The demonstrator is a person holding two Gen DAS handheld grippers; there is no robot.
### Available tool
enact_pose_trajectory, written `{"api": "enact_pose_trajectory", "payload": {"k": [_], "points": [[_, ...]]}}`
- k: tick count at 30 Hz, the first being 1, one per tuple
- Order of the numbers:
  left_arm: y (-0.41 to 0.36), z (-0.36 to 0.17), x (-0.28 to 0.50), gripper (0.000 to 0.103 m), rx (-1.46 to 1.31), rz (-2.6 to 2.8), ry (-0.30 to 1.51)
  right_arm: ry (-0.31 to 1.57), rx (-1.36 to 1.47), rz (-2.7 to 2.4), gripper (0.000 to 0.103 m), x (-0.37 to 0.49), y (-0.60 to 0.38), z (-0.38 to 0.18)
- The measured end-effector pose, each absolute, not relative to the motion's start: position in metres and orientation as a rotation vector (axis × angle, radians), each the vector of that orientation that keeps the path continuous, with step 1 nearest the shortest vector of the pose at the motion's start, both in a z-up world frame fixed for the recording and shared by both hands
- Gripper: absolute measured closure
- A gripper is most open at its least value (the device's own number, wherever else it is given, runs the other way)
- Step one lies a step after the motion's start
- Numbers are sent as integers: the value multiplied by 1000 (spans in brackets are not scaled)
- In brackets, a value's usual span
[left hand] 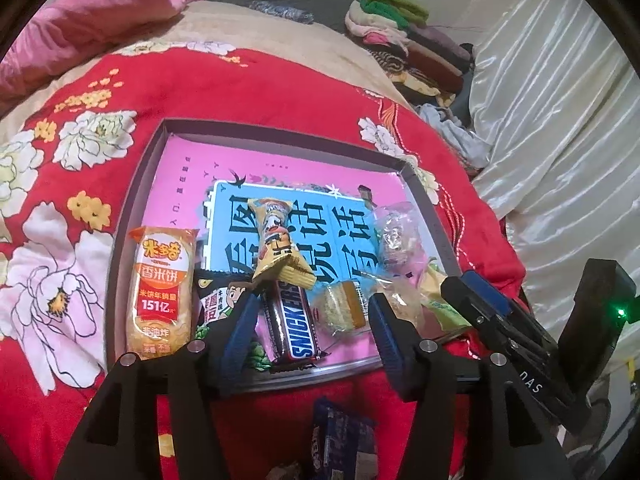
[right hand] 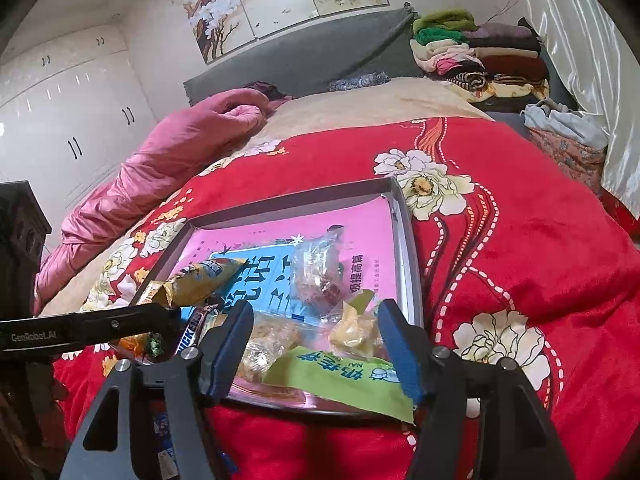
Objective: Organize snacks
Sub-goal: 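Open both tools to drop the cake bar and milk bag into the tray, then withdraw both tools from the tray toward the blue biscuit packet and chocolate candy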
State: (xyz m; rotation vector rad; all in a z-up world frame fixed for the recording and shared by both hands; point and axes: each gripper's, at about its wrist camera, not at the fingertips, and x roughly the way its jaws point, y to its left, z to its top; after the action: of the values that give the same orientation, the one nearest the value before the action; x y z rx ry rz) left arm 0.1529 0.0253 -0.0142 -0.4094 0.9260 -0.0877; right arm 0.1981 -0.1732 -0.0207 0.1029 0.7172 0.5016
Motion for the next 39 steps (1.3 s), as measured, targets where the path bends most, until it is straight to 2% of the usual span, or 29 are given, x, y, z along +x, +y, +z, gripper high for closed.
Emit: {"api": "enact_pose_trajectory", "payload": {"k": [4,15,29,39], "points": [[28,-8,148,30,-406,-86,911,712,110,519,36,196,-172,-18],[37,-7,126,29,-387,-75,916,645,76,619,30,177,-161,0],[36,-2,100,29,-311,-69,910,644,4,687,28,152,-148,3],[34,0,86,29,-280,-84,922,668,16,729,23,137,-149,4]]}}
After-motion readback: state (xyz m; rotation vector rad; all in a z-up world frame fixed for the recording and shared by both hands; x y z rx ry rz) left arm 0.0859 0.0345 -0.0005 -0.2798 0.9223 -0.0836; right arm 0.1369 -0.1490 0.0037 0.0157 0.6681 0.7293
